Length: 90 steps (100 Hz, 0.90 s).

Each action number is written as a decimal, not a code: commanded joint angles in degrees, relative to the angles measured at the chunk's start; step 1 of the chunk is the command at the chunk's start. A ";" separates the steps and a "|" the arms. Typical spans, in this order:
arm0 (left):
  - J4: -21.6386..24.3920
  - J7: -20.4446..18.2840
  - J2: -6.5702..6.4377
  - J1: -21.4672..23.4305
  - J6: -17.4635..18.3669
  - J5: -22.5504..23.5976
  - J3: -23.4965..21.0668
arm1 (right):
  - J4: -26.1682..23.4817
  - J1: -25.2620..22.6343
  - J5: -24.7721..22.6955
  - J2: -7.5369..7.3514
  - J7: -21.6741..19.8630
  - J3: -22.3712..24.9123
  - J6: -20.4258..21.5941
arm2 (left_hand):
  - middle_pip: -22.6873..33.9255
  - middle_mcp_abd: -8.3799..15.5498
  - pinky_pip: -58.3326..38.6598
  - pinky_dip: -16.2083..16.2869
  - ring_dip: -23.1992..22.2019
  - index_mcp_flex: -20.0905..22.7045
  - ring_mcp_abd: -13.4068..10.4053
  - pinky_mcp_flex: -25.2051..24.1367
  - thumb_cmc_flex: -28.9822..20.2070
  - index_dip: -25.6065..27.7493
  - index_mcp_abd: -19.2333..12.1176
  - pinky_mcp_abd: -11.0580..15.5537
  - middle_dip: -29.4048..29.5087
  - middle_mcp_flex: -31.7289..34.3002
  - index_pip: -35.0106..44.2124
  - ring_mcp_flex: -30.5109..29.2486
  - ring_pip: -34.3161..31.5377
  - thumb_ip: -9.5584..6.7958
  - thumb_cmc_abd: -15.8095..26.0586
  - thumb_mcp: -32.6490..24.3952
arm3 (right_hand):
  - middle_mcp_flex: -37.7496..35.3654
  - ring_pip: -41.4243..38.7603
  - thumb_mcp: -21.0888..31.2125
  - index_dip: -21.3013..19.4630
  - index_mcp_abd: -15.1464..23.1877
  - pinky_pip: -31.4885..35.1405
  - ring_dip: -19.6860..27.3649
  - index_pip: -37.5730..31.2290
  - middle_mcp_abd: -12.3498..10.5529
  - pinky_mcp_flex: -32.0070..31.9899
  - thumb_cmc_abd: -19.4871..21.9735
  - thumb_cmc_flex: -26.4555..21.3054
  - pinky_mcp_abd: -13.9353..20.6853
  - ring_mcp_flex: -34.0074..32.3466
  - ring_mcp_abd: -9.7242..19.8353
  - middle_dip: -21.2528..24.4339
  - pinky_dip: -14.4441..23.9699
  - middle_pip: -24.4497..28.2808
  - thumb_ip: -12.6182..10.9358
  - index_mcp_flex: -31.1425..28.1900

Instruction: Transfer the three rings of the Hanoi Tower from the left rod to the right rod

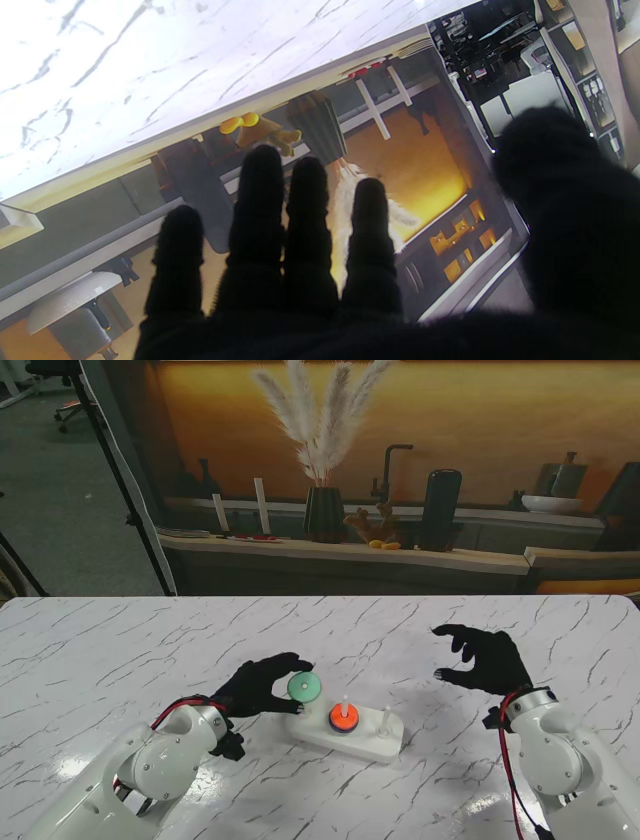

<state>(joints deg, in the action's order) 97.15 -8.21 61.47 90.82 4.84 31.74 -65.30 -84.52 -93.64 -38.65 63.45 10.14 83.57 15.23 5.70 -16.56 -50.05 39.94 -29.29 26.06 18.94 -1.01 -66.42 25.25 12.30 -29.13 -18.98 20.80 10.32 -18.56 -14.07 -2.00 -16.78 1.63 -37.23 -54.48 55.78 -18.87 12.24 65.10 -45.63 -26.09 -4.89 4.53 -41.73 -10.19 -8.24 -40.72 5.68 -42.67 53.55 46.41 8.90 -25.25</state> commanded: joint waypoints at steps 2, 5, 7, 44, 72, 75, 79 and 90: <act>0.52 -0.89 0.08 -0.31 0.80 -0.29 0.04 | 0.06 -0.57 0.23 0.50 -0.04 -0.33 -0.16 | 0.46 0.84 -1.82 -0.60 -0.38 3.60 -0.54 -0.60 -3.61 1.20 -1.90 -1.61 -0.54 0.03 3.90 -1.53 -0.95 -0.05 5.40 -1.92 | -1.14 -1.47 -0.64 -1.11 0.45 0.92 -0.91 -0.32 -0.79 -0.32 0.39 -0.86 -12.12 -0.96 0.25 -0.91 -0.47 1.16 -2.16 -0.39; 0.65 -1.03 0.06 -0.38 0.77 -0.25 0.02 | 0.10 -0.60 0.26 0.50 -0.05 -0.34 -0.17 | 0.44 0.80 -1.82 -0.61 -0.38 3.60 -0.60 -0.60 -3.60 1.20 -1.84 -1.61 -0.54 0.00 3.87 -1.52 -0.94 -0.05 5.38 -1.91 | -1.16 -1.47 -0.64 -1.12 0.45 0.92 -0.91 -0.34 -0.75 -0.32 0.37 -0.87 -12.11 -0.95 0.25 -0.92 -0.47 1.17 -2.16 -0.42; 0.72 -1.09 0.05 -0.42 0.78 -0.22 0.01 | 0.13 -0.61 0.27 0.50 -0.05 -0.35 -0.17 | 0.45 0.83 -1.82 -0.61 -0.38 3.62 -0.62 -0.60 -3.55 1.20 -1.86 -1.61 -0.54 0.04 3.87 -1.57 -0.95 -0.04 5.40 -1.89 | -1.16 -1.47 -0.65 -1.12 0.44 0.92 -0.91 -0.32 -0.76 -0.32 0.35 -0.85 -12.11 -0.97 0.29 -0.92 -0.47 1.17 -2.16 -0.38; 2.57 -2.91 -0.33 -0.66 0.73 0.44 -0.75 | 0.70 -0.56 0.94 0.59 -0.07 -0.68 -0.44 | 0.35 0.87 -1.88 -0.57 -0.39 3.64 -0.64 -0.49 -3.34 1.17 -1.84 -1.75 -0.52 0.12 3.60 -1.67 -0.93 0.00 5.40 -1.81 | -1.15 -1.52 -0.60 -1.13 0.56 0.93 -0.92 -0.34 -0.70 -0.30 0.27 -0.99 -12.05 -0.95 0.21 -0.92 -0.46 1.22 -2.17 -0.38; 3.65 -3.61 -0.42 -0.94 0.69 0.15 -0.79 | 0.98 -0.51 1.16 0.63 0.01 -0.78 -0.50 | 0.19 0.94 -1.38 -0.78 -0.23 3.62 -0.75 -0.59 -3.13 1.15 -1.82 -2.43 -0.46 0.00 3.36 -1.51 -0.64 0.03 5.55 -1.74 | -1.14 -1.53 -0.53 -1.14 0.56 0.93 -0.92 -0.36 -0.79 -0.30 0.24 -0.99 -12.03 -0.92 0.22 -0.92 -0.45 1.24 -2.16 -0.31; 3.74 -3.71 -0.42 -1.03 0.70 0.04 -0.73 | 1.01 -0.53 1.18 0.63 0.03 -0.79 -0.53 | 0.17 0.89 -1.31 -0.82 -0.21 3.69 -0.77 -0.58 -3.12 1.15 -1.85 -2.48 -0.46 0.00 3.37 -1.56 -0.61 0.03 5.52 -1.72 | -1.10 -1.52 -0.53 -1.15 0.52 0.94 -0.92 -0.38 -0.77 -0.31 0.25 -0.99 -12.02 -0.91 0.24 -0.91 -0.45 1.23 -2.16 -0.34; 3.84 -3.80 -0.42 -1.18 0.73 -0.13 -0.59 | 1.06 -0.55 1.25 0.64 0.02 -0.81 -0.58 | 0.17 0.99 -1.19 -0.88 -0.16 3.69 -0.80 -0.56 -3.14 1.15 -1.87 -2.57 -0.46 0.03 3.33 -1.49 -0.52 0.03 5.53 -1.74 | -1.08 -1.53 -0.50 -1.14 0.54 0.93 -0.92 -0.38 -0.72 -0.31 0.25 -1.03 -12.01 -0.90 0.22 -0.91 -0.45 1.22 -2.16 -0.33; 4.18 -4.35 -0.53 -1.68 0.99 -0.19 -0.10 | 1.31 -0.60 1.27 0.67 0.18 -0.79 -0.84 | 0.12 0.96 -0.62 -1.16 -0.05 3.73 -0.93 -0.71 -3.16 1.16 -1.99 -2.77 -0.44 0.04 3.27 -1.55 -0.35 0.02 5.51 -1.74 | -1.08 -1.54 -0.46 -1.14 0.52 0.95 -0.91 -0.38 -0.77 -0.28 0.27 -1.05 -12.03 -0.91 0.23 -0.91 -0.44 1.24 -2.17 -0.27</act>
<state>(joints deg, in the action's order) 100.80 -11.62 60.83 89.46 4.63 31.68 -65.85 -83.48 -93.76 -37.53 63.64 10.14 83.02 14.65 5.70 -16.55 -50.05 39.75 -29.29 26.06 18.94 -1.01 -66.42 25.25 12.30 -29.64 -18.99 20.85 10.32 -18.57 -14.07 -2.00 -16.70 1.63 -37.23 -54.48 55.78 -18.87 12.24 65.10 -45.63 -26.08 -4.89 4.53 -41.73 -10.19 -8.24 -40.71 5.68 -42.67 53.55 46.41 8.90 -25.25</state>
